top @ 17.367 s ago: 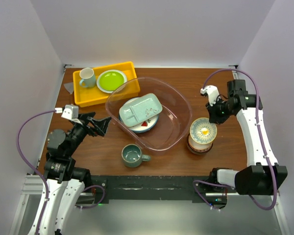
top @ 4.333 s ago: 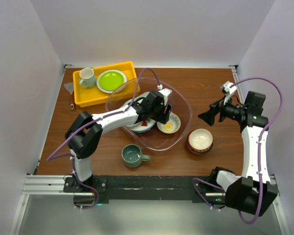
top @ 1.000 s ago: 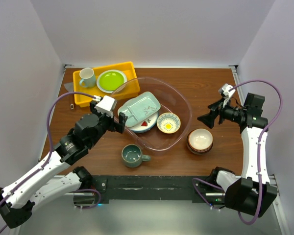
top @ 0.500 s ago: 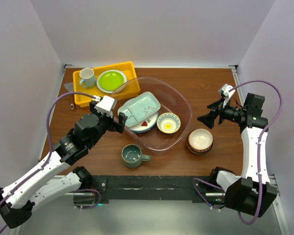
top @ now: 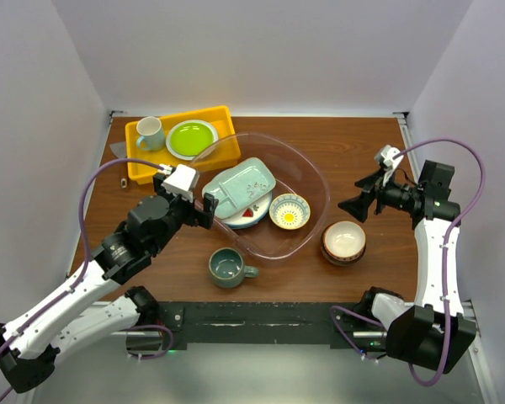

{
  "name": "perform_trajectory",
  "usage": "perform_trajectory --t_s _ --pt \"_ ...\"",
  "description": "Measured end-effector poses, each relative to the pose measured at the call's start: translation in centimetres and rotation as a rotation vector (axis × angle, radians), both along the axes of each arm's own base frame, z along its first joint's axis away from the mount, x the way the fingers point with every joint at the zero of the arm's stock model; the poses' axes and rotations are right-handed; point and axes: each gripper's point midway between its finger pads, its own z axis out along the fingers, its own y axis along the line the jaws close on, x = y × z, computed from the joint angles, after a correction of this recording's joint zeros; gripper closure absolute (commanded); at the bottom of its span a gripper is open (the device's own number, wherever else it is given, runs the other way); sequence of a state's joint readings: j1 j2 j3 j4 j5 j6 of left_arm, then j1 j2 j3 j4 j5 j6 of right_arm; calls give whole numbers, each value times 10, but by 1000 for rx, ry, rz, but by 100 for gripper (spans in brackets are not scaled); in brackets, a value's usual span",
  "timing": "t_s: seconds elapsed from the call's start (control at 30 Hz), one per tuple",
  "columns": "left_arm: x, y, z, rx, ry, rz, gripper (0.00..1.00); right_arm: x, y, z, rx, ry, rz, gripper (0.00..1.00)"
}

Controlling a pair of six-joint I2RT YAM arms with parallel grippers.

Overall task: Place the mixed dishes into the plastic bin
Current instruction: Pick up the bowl from the center of the board.

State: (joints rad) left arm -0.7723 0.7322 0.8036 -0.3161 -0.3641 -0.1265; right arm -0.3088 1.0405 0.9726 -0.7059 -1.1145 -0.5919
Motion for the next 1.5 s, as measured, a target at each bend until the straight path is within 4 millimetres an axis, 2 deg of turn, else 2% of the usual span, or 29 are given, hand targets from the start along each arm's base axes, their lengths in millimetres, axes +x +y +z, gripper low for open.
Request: perform_trajectory --t_s 0.57,1.5 --pt "0 1 1 -2 -4 6 0 -8 5 -5 13 6 38 2" --pt "0 3 2 -4 -8 10 0 -10 8 -4 13 -16 64 2"
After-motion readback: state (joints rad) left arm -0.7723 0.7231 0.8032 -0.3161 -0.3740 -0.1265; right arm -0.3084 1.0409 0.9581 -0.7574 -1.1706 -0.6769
